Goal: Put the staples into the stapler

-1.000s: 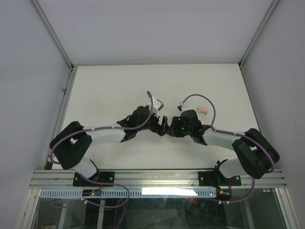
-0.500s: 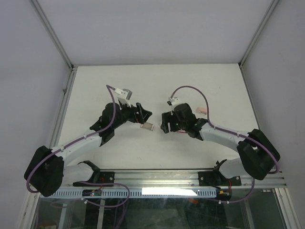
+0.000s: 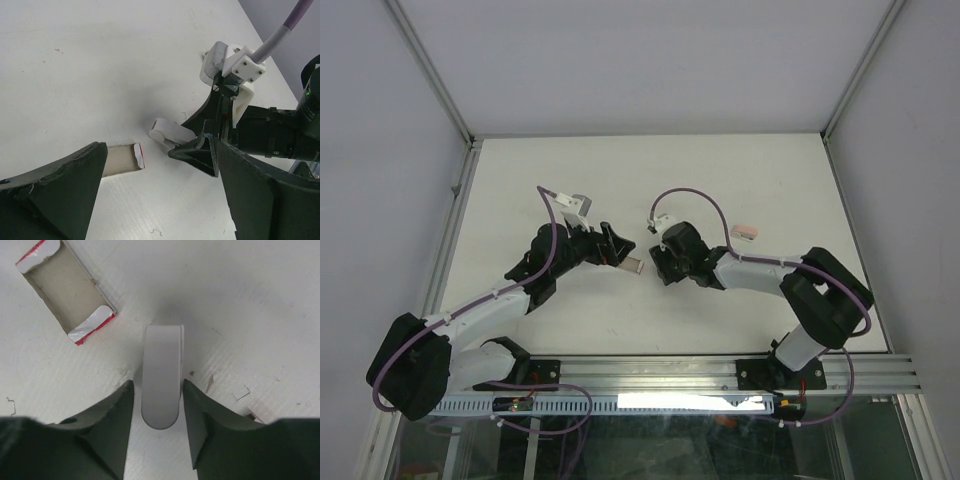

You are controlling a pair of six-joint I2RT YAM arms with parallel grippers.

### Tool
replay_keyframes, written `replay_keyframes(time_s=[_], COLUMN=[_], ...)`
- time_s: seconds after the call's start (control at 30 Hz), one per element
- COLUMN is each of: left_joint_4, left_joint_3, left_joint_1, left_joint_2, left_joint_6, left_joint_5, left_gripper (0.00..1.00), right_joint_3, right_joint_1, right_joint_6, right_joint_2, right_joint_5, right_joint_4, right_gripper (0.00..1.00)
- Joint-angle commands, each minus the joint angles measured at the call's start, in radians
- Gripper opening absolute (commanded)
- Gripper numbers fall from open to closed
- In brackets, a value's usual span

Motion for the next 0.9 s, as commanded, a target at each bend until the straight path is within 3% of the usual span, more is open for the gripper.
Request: replay_keyframes(time_s=[0.0,0.17,0.23,0.37,0.7,0.87], left_joint_4=[0.057,0.094,0.113,0.155,0.070,0.068], left_joint_3=[-0.010,-0.041,-0.062,-0.091,0.001,0.032], left_joint_1=[0.013,0.017,0.017,0.017,0.009,-0.011], left_joint_2=[-0.030,-0.060,-0.081,-0.115,-0.163,-0.217], left_joint_6=[-0.021,-0.011,-0.007,0.009,0.007,-0.009], left_joint_5=[0.019,0.058,0.079,0.179,0.426,0.545], left_gripper=[0.96,0.96,0.96,0.96,0.91,0.94], right_joint_3=[0.050,0.032,0.033,0.051,0.184,0.255], right_joint_1=[0.016,0.017,0.016,0.013,-0.051,-0.050], right_joint_6=[-0.027,-0.033,-0.035,-0.036,-0.072,-0.084], right_joint_2=[0.020,-0.020,-0.051,-0.159,-0.369,-0.403], right_joint_5=[0.069,0.045,0.018,-0.090,-0.714,-0.888], right_joint_4=[0.017,0.025,0.018,-0.041,-0.312,-0.410], right_gripper=[0.43,0.21,0.17,0.15,0.16,0.16])
